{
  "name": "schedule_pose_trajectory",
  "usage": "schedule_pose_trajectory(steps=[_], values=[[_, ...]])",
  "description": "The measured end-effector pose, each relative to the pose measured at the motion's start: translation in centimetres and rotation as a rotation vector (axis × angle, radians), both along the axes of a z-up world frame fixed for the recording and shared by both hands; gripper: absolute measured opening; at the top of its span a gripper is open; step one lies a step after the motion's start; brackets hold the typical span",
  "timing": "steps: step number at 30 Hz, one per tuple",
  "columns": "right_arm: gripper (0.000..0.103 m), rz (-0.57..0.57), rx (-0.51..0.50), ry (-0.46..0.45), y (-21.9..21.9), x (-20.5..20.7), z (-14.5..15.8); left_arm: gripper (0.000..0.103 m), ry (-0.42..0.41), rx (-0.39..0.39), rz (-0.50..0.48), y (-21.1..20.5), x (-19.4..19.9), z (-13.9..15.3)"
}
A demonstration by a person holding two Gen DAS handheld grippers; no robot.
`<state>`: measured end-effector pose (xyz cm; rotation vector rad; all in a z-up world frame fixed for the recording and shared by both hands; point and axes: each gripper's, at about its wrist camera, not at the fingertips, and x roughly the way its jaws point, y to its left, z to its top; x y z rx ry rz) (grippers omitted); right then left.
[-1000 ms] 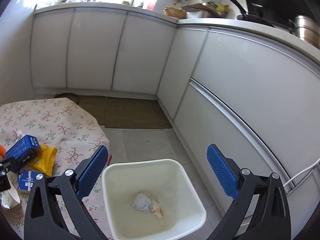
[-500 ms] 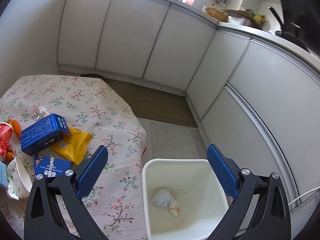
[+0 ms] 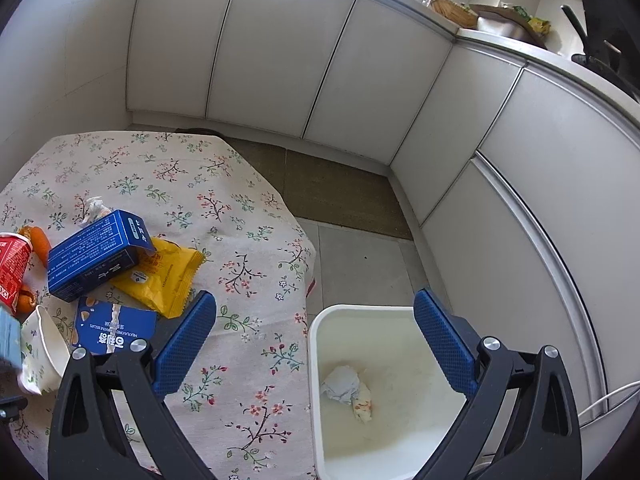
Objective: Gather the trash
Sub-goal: 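Lower the left tool onto the light-blue milk carton and grasp it, then grasp the white tissue bundle with the right tool while the left tool holds the carton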
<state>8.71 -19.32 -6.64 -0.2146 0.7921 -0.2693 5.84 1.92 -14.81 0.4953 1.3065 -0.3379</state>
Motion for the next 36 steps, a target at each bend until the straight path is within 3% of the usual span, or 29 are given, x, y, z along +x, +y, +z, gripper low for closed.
schedule_pose_trajectory(steps=[5,10,14,19,23,27,31,36], values=[[0.096,-0.010,0.018,0.021,-0.4,0.4,-0.4,0.092,-0.028,0.040,-0.002,-0.1,0.1,-0.9],[0.096,-0.008,0.016,0.046,-0.3,0.8,-1.0,0.052,0.003,-0.050,0.014,1.4,0.1,0.4],[0.096,0.003,0.001,0.057,0.1,0.9,-1.4,0.038,0.002,-0.091,0.036,2.0,-0.3,1.0],[0.096,0.024,0.054,0.078,0.2,1.1,-1.8,0.034,0.003,-0.210,0.045,2.2,-1.1,2.8],[0.096,0.037,0.220,0.111,-0.7,1.3,-2.0,0.033,-0.064,-0.277,0.090,2.7,-1.3,4.7],[0.096,0.071,0.416,0.182,-1.1,2.9,-2.6,0.033,-0.179,-0.437,0.229,4.9,-0.8,8.4],[0.096,0.214,0.366,0.183,2.3,6.2,-2.1,0.033,-0.266,-0.622,0.406,7.2,0.6,10.6],[0.096,0.387,0.320,0.225,8.9,11.2,-1.7,0.033,-0.281,-0.695,0.482,8.7,1.6,10.9]])
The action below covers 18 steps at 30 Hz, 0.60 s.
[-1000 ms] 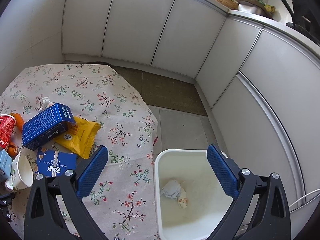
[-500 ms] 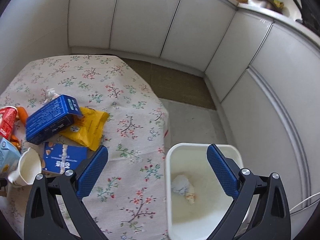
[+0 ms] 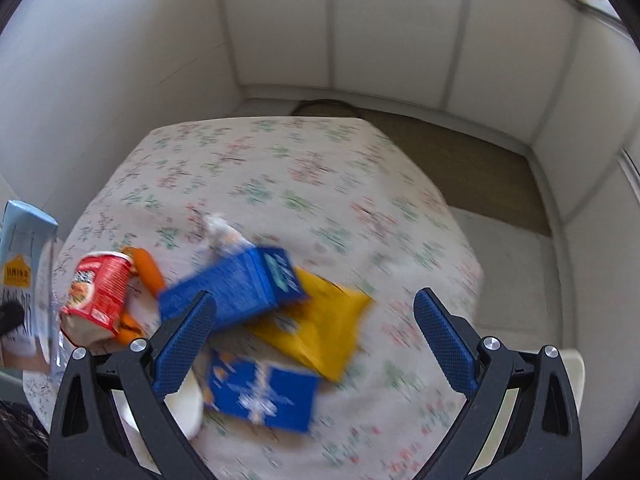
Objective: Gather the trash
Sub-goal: 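Grasp the white tissue bundle with the right tool while the left tool holds the carton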
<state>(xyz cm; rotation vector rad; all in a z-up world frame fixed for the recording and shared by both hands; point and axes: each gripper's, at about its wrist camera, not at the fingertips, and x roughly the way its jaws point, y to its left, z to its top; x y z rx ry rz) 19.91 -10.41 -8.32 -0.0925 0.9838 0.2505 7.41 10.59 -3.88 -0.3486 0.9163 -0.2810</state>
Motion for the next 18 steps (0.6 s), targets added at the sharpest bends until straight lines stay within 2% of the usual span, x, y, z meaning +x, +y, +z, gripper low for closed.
schedule_pose_trajectory(steps=[4,6,12,14,18], values=[[0.095,0.135,-0.061,0.046,5.7,3.9,-1.6,0.033,-0.013,0.019,0.037,1.1,0.6,0.2],[0.093,0.169,-0.112,0.082,8.0,5.5,-3.3,0.033,0.000,-0.006,0.048,1.6,0.9,0.3],[0.079,0.193,-0.196,0.181,10.5,7.8,-7.5,0.033,0.014,-0.043,0.079,3.0,1.7,0.2],[0.074,0.189,-0.192,0.196,10.3,8.0,-8.2,0.033,0.020,-0.052,0.086,3.1,1.9,0.1],[0.055,0.182,-0.178,0.240,10.4,8.5,-9.5,0.033,0.027,-0.054,0.092,2.9,2.1,-0.1]])
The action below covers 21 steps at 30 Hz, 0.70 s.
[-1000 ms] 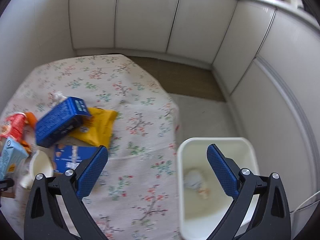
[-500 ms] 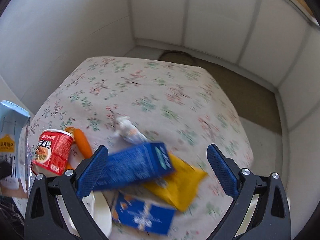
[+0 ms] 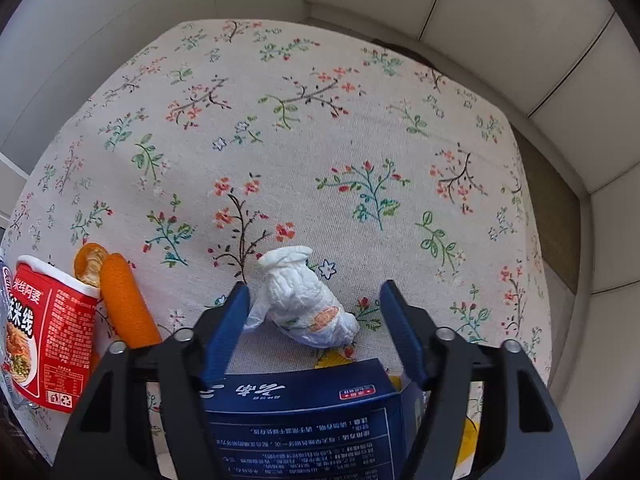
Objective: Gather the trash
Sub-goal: 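Grasp the white tissue bundle with the right tool while the left tool holds the carton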
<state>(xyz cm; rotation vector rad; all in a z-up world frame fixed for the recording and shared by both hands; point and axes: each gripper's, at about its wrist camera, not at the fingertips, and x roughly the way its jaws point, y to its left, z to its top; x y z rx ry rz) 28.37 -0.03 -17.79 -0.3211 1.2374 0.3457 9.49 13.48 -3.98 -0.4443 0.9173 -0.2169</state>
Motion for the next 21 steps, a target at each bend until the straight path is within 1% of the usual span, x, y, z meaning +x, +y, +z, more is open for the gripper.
schedule_pose_trajectory(steps=[2,4,7,10,12,15,21], values=[[0.043,0.000,0.011,-0.004,-0.1,0.0,-0.1,0.033,0.002,0.000,0.008,0.1,0.1,-0.1],[0.041,0.003,0.027,-0.008,-0.3,-0.2,0.1,0.033,0.001,0.004,0.025,0.1,0.0,-0.1],[0.041,0.005,0.036,-0.029,-0.4,-0.6,0.7,0.033,0.003,0.001,0.048,0.4,0.0,-0.1],[0.041,-0.013,0.066,-0.071,-1.0,-1.3,2.3,0.033,0.000,0.002,0.057,0.3,0.0,0.1],[0.041,-0.036,0.105,-0.112,-1.3,-1.9,4.0,0.033,-0.006,0.000,0.061,0.2,-0.1,0.4],[0.041,-0.058,0.123,-0.173,-1.8,-2.9,6.0,0.033,-0.019,0.000,0.063,0.0,-0.1,0.9],[0.041,-0.117,0.186,-0.298,-4.1,-5.7,11.3,0.033,-0.053,0.005,0.071,-0.6,-0.6,2.0]])
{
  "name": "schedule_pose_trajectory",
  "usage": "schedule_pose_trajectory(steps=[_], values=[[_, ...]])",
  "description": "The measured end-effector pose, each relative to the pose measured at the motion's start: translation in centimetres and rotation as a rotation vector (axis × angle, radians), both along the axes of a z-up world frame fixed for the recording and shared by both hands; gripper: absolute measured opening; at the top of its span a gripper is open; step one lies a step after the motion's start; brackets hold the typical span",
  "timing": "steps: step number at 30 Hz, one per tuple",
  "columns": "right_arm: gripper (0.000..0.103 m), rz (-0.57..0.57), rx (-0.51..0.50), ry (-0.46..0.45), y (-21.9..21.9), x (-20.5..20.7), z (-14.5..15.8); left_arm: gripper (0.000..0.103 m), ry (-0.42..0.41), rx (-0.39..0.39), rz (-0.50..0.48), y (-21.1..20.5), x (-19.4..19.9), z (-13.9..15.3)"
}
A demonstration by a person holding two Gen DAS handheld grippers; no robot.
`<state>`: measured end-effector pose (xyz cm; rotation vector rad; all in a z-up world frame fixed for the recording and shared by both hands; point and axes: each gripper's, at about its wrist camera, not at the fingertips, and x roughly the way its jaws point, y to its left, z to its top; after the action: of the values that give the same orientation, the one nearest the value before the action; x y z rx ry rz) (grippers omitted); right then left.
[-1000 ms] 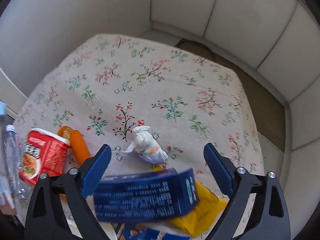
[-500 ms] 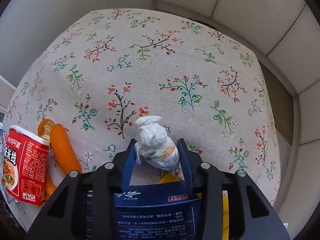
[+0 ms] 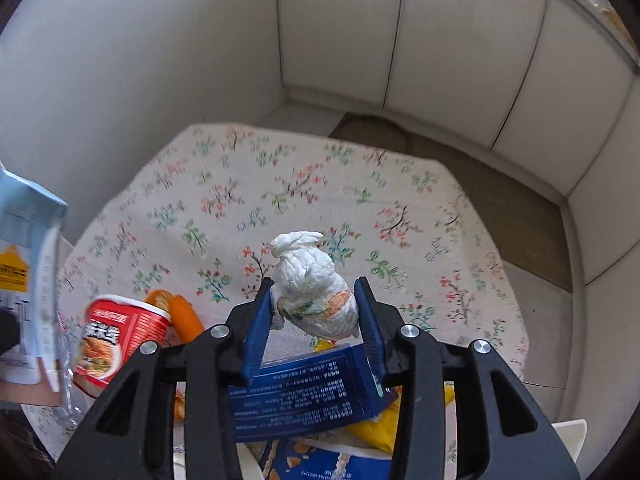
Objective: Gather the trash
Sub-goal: 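Grasp the white tissue bundle with the right tool while the left tool holds the carton, then move both tools over the white bin and release carton and tissue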
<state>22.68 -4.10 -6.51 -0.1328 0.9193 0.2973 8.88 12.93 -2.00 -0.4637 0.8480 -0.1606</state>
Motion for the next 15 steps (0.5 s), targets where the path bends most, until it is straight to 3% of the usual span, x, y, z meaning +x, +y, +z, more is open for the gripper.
schedule_pose_trajectory(steps=[9,15], values=[[0.041,-0.077,0.043,-0.152,-3.2,-5.2,5.7,0.033,-0.064,-0.010,-0.007,-1.9,-1.5,1.9],[0.041,-0.143,0.053,-0.238,-6.4,-9.0,7.5,0.033,-0.121,0.000,-0.023,-3.4,-2.5,3.1]])
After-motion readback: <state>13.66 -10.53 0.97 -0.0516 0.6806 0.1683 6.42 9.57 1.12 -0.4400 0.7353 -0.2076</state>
